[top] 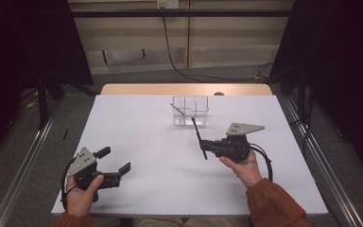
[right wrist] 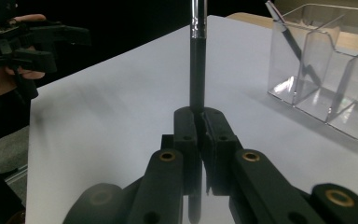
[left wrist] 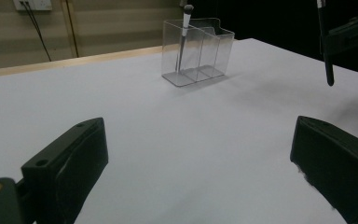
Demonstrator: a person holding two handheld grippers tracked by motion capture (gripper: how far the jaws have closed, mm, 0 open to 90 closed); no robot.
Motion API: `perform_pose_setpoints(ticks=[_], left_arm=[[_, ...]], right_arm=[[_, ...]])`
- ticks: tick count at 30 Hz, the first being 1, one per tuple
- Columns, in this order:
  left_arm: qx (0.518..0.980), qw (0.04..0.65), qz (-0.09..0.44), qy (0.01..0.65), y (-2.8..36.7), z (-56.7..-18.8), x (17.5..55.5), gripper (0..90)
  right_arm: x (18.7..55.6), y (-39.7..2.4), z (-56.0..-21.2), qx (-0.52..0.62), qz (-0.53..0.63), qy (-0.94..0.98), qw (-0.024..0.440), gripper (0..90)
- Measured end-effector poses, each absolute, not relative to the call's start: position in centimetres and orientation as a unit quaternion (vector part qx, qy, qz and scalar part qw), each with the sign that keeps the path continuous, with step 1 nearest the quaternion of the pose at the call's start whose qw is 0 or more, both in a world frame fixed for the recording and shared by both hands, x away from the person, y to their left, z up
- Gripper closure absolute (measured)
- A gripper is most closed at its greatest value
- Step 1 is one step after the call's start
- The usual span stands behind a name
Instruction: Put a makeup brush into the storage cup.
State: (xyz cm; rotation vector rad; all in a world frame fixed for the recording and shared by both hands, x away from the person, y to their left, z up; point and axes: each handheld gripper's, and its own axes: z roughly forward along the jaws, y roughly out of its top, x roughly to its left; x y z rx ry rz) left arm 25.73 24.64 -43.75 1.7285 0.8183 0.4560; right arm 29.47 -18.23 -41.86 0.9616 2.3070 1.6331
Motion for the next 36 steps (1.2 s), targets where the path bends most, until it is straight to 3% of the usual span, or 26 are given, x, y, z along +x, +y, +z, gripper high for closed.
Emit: perform_pose_setpoints(ticks=[36], left_arm=[[0.735,0.59,0.155,0.294,19.0,-41.6,26.5,2.9]], right_arm=[[28.8,-16.0,-42.2,0.291,0.552,0.779,0.06,84.9]])
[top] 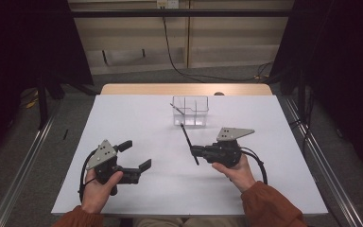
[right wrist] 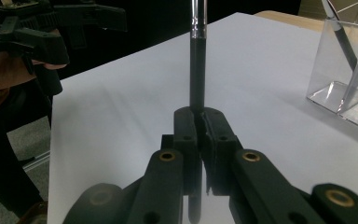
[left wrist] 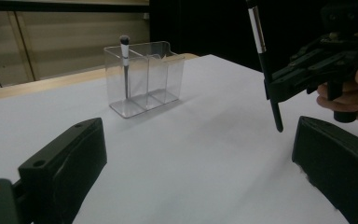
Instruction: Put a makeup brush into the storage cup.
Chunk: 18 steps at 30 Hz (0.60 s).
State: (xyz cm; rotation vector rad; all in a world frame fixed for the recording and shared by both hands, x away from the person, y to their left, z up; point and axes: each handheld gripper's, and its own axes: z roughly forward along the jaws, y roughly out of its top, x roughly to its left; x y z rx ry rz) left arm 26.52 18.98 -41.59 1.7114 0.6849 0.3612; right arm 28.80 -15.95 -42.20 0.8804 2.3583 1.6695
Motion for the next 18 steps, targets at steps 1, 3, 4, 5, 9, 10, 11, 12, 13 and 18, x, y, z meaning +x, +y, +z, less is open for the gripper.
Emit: perform_pose_setpoints(ticks=[1,3,4,5,9,10,11,12,13,18], left_arm=[[0.737,0.591,0.154,0.29,18.7,-41.5,26.6,2.9],[0.737,0.593,0.152,0.285,18.2,-41.2,26.8,3.2],[0.738,0.594,0.153,0.282,17.9,-41.0,26.9,3.3],[0.737,0.597,0.146,0.283,17.7,-40.8,27.0,3.4],[0.734,0.602,0.144,0.279,16.5,-40.3,27.3,3.5],[0.736,0.6,0.145,0.276,16.3,-40.3,27.3,3.6],[0.738,0.601,0.143,0.271,16.0,-40.2,27.4,3.7],[0.74,0.601,0.146,0.267,15.7,-40.1,27.5,3.7],[0.739,0.602,0.143,0.266,15.3,-40.0,27.6,3.7],[0.743,0.602,0.133,0.26,13.5,-39.9,28.1,3.6]], right_arm=[[28.8,-15.9,-42.2,0.29,0.553,0.779,0.061,84.9],[28.8,-15.9,-42.2,0.288,0.553,0.779,0.063,84.9],[28.7,-15.8,-42.2,0.288,0.554,0.779,0.062,84.9],[28.7,-15.8,-42.2,0.287,0.554,0.779,0.062,84.9],[28.7,-15.7,-42.2,0.284,0.554,0.78,0.064,84.9],[28.7,-15.7,-42.2,0.283,0.554,0.78,0.064,85.0],[28.7,-15.7,-42.3,0.283,0.555,0.78,0.064,84.9],[28.6,-15.7,-42.3,0.282,0.555,0.78,0.064,84.9],[28.6,-15.7,-42.3,0.28,0.556,0.78,0.063,84.9],[28.6,-15.7,-42.2,0.277,0.564,0.776,0.061,84.9]])
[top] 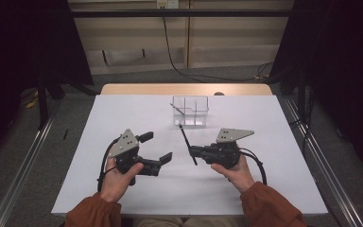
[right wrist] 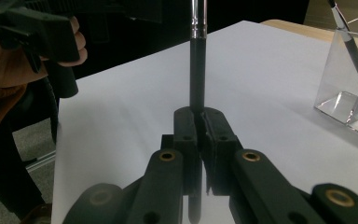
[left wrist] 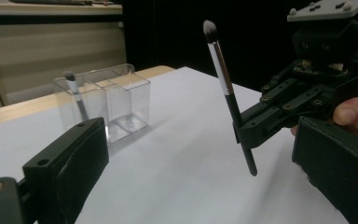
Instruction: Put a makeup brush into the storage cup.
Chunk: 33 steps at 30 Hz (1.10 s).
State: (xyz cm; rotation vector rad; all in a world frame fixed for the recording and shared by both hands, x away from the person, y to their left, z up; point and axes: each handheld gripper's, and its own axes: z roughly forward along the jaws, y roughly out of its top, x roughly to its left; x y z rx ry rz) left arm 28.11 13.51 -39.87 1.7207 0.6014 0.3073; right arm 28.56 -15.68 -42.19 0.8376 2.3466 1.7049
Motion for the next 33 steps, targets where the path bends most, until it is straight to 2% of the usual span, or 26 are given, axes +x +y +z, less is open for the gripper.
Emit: perform_pose_setpoints(ticks=[17,21,22,23,27,33], left_arm=[[0.739,0.612,0.118,0.256,10.0,-39.2,29.5,1.5],[0.739,0.609,0.117,0.262,9.3,-39.2,29.7,5.3],[0.738,0.611,0.119,0.261,9.1,-39.2,29.8,7.2],[0.736,0.614,0.12,0.259,9.1,-39.2,29.8,13.9],[0.733,0.618,0.12,0.258,8.7,-39.3,29.9,28.4],[0.737,0.612,0.11,0.264,8.4,-39.8,29.9,43.5]], right_arm=[[28.6,-15.7,-42.3,0.279,0.564,0.775,0.063,84.9],[28.6,-15.7,-42.3,0.277,0.564,0.775,0.063,84.9],[28.6,-15.7,-42.3,0.279,0.563,0.775,0.062,84.9],[28.6,-15.7,-42.3,0.278,0.563,0.776,0.062,84.9],[28.5,-15.6,-42.4,0.277,0.562,0.777,0.061,84.9],[28.5,-15.7,-42.5,0.279,0.561,0.777,0.065,84.9]])
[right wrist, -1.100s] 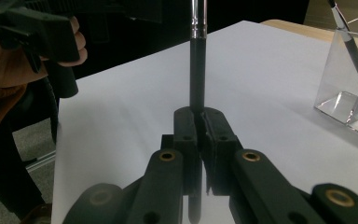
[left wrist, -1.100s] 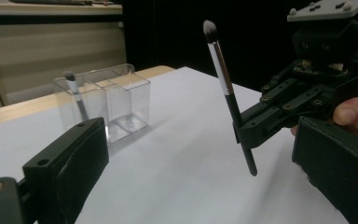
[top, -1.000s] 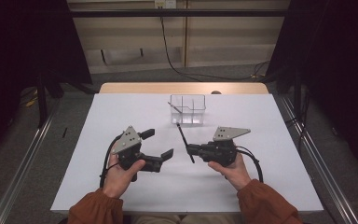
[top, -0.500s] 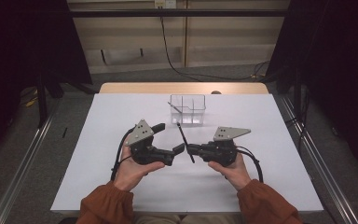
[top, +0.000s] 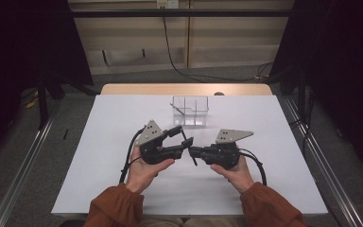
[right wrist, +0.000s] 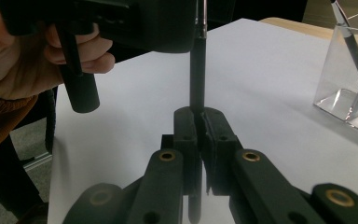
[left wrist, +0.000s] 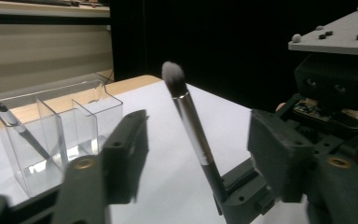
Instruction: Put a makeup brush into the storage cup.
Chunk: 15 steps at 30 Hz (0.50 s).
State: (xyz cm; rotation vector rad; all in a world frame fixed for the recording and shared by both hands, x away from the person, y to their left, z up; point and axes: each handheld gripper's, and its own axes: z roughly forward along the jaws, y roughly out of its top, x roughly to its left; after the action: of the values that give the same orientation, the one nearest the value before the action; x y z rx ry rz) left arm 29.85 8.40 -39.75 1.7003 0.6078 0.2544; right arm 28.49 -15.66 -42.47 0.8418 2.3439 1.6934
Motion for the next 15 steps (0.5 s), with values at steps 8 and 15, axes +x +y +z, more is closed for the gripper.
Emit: perform_pose_setpoints(ticks=[8,15], left_arm=[[0.737,0.611,0.096,0.271,8.55,-39.94,29.97,60.9],[0.735,0.614,0.087,0.276,8.68,-39.97,30.03,75.3]], right_arm=[[28.53,-15.72,-42.5,0.28,0.56,0.777,0.063,84.9],[28.55,-15.57,-42.73,0.278,0.556,0.781,0.061,84.9]])
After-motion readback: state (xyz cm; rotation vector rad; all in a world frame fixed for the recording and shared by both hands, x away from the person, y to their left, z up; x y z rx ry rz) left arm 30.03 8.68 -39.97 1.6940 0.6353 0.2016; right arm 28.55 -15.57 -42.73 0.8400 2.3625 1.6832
